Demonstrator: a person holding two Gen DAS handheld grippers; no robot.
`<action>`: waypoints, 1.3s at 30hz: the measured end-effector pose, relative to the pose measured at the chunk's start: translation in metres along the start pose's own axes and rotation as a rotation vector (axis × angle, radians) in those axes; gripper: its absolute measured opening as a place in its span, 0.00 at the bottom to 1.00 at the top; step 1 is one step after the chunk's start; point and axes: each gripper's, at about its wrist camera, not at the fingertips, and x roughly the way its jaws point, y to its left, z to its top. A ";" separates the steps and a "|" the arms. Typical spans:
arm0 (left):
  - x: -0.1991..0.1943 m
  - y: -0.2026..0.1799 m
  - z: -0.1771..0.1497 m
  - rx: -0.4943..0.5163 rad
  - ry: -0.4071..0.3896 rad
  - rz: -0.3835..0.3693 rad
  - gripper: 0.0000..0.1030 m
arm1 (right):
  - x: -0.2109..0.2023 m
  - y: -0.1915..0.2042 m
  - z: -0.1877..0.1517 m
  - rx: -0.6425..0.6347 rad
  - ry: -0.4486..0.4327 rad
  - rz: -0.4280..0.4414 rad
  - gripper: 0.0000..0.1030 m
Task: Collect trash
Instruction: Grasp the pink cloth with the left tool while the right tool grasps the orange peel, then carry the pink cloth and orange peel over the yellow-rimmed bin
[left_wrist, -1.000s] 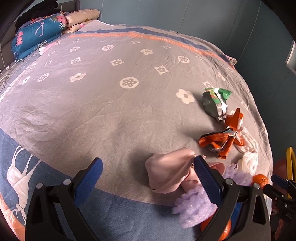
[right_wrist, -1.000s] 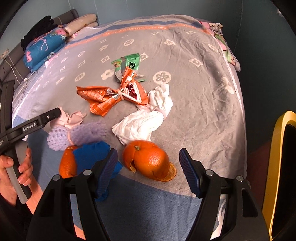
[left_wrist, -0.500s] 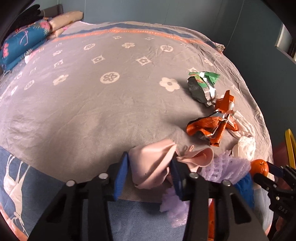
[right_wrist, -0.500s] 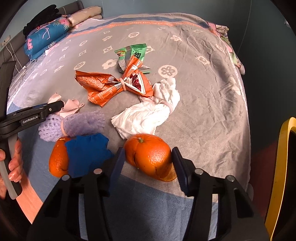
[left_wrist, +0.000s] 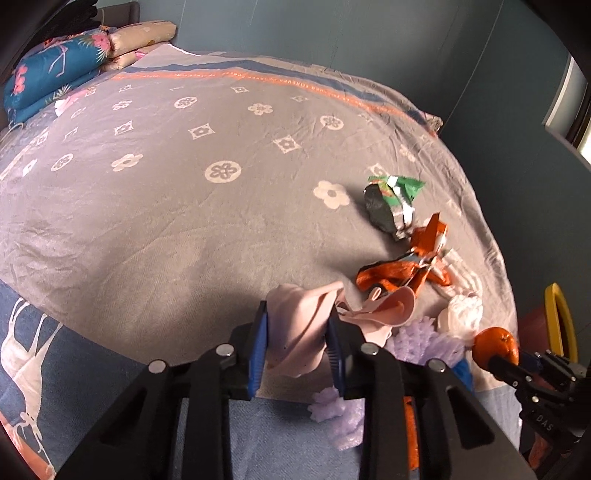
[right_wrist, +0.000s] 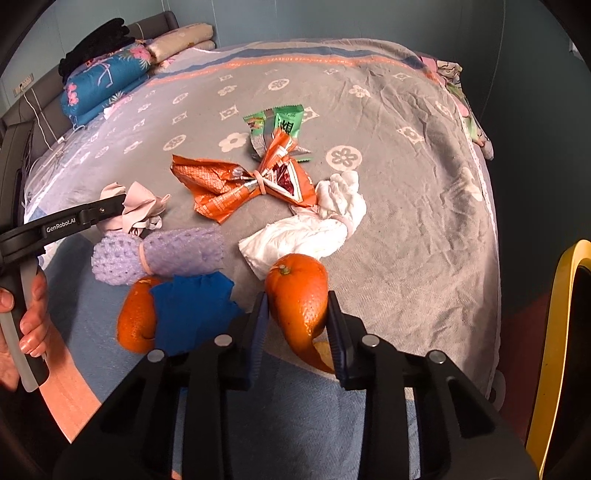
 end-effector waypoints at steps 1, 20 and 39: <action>-0.001 0.001 0.000 -0.010 -0.004 -0.006 0.26 | -0.001 0.000 0.000 0.000 -0.003 0.004 0.28; -0.050 0.014 0.002 -0.090 -0.126 -0.063 0.26 | -0.052 -0.011 0.001 0.042 -0.122 0.055 0.27; -0.124 -0.028 -0.005 -0.021 -0.217 -0.066 0.26 | -0.148 -0.025 -0.012 0.067 -0.240 0.074 0.27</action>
